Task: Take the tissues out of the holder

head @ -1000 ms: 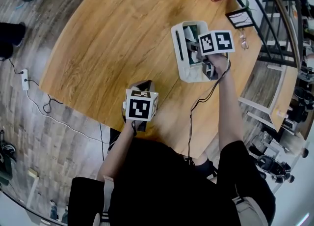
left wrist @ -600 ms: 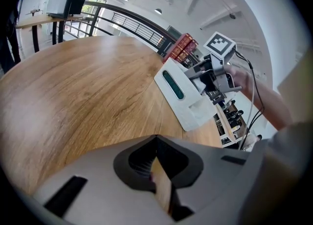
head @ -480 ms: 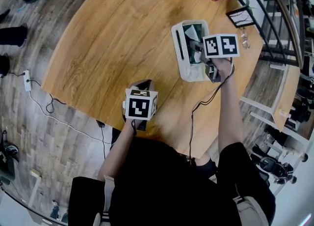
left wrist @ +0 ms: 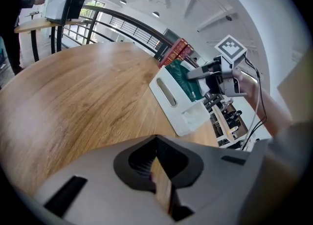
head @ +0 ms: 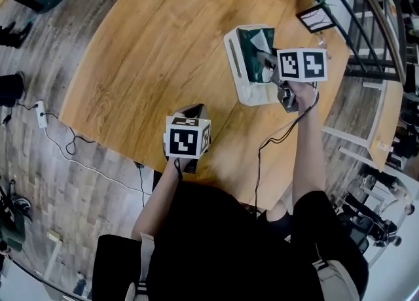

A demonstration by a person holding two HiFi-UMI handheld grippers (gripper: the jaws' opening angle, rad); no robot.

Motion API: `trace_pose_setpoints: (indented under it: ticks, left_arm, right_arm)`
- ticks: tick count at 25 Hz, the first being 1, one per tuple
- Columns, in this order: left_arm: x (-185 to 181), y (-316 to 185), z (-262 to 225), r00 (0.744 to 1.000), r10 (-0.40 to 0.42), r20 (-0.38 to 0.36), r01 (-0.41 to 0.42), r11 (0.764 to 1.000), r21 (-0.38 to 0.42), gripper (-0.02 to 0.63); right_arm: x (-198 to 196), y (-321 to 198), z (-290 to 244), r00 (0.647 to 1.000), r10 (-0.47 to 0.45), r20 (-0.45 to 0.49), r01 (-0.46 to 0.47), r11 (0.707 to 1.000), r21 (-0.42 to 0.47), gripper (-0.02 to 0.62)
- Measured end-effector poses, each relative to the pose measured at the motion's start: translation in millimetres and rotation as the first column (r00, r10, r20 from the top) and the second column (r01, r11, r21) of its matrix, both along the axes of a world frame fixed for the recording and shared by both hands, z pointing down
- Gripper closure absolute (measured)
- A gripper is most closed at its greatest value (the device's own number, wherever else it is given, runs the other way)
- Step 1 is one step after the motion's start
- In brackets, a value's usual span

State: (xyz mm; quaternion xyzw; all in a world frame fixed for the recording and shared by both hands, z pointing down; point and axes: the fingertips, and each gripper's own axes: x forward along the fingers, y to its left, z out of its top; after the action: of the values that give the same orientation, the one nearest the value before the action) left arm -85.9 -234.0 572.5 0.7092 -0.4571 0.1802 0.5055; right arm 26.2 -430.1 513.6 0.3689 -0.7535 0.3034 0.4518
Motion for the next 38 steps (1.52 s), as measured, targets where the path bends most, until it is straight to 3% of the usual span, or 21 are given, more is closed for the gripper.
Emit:
trace_pose_setpoints:
  ticks: [20, 38]
  left_arm:
    - [24.1, 21.2, -13.4, 0.997, 0.061, 0.046, -0.062, 0.998, 0.024, 0.595]
    - [67.1, 53.1, -32.0, 0.987, 0.132, 0.087, -0.138, 0.989, 0.059, 0.595]
  right_arm:
    - [15.4, 29.6, -77.8, 0.992, 0.008, 0.129, -0.025, 0.991, 0.129, 0.413]
    - [63.4, 102.9, -97.4, 0.980, 0.043, 0.193, -0.072, 0.987, 0.145, 0.414]
